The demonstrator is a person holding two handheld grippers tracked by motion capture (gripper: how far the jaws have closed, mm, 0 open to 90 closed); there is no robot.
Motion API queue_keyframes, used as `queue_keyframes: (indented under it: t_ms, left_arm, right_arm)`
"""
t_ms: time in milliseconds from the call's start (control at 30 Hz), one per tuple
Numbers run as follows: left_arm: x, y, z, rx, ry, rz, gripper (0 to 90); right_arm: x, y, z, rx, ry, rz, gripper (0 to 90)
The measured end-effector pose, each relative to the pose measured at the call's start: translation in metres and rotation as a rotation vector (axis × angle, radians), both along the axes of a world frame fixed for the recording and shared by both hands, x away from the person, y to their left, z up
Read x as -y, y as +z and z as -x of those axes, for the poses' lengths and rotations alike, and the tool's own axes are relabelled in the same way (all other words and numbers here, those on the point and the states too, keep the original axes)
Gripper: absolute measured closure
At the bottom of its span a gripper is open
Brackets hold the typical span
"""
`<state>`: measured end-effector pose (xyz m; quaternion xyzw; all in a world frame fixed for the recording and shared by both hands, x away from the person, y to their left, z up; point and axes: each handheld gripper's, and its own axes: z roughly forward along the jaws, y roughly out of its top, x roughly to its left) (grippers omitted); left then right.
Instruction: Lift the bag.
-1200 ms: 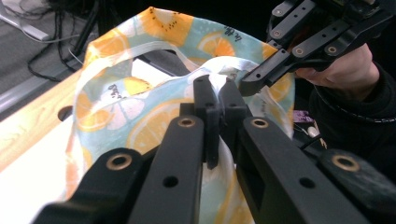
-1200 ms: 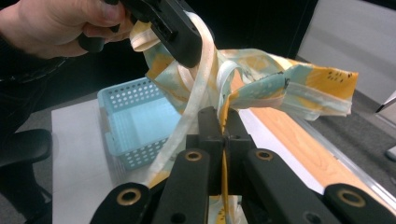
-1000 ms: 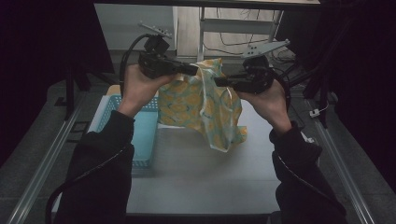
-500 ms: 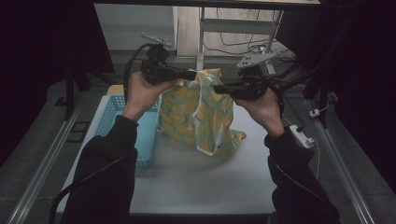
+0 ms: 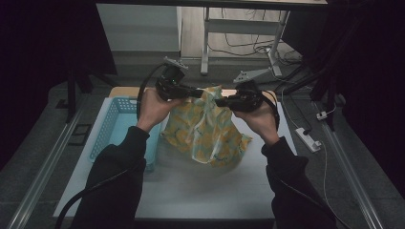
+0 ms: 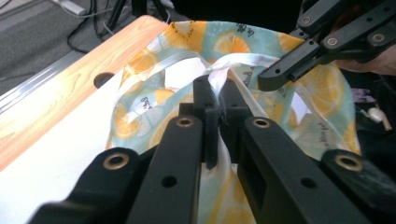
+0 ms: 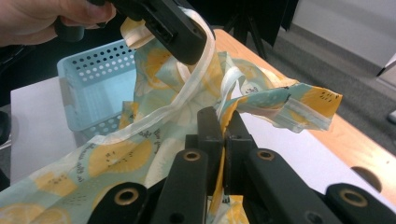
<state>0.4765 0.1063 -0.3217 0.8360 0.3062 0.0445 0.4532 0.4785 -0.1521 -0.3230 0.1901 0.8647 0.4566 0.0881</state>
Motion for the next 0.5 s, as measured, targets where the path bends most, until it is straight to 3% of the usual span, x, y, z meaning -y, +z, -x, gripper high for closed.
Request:
queue_keyframes:
  t_ms: [233,500]
  left_arm:
    - [0.002,-0.006,-0.002,0.009,0.008,-0.007,85.5]
    - [-0.002,-0.014,0.005,0.029,0.017,-0.008,58.2]
  right_arm:
    - [0.002,-0.006,0.0,-0.015,-0.008,-0.012,85.6]
    - [0.007,-0.005,0.003,-0.015,-0.035,-0.02,72.4]
